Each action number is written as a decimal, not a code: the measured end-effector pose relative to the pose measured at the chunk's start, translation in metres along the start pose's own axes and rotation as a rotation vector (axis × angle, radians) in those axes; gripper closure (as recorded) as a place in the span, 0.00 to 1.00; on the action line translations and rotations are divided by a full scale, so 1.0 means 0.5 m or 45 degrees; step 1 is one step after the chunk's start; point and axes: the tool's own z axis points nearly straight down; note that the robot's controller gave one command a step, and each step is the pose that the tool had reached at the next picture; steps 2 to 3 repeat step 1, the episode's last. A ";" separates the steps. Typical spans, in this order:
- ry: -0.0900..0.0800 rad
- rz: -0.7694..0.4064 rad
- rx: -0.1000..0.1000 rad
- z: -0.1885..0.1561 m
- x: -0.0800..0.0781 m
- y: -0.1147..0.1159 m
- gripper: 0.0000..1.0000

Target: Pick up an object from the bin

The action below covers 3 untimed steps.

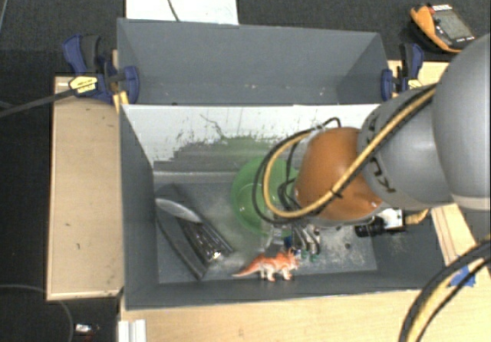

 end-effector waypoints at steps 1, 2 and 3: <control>0.005 0.023 -0.001 0.001 -0.004 -0.001 1.00; 0.005 0.023 -0.001 0.001 -0.004 -0.001 1.00; 0.005 0.023 -0.001 0.001 -0.004 -0.001 1.00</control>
Offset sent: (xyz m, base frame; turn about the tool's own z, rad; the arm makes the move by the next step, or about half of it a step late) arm 0.0404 0.0485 -0.0071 -0.0719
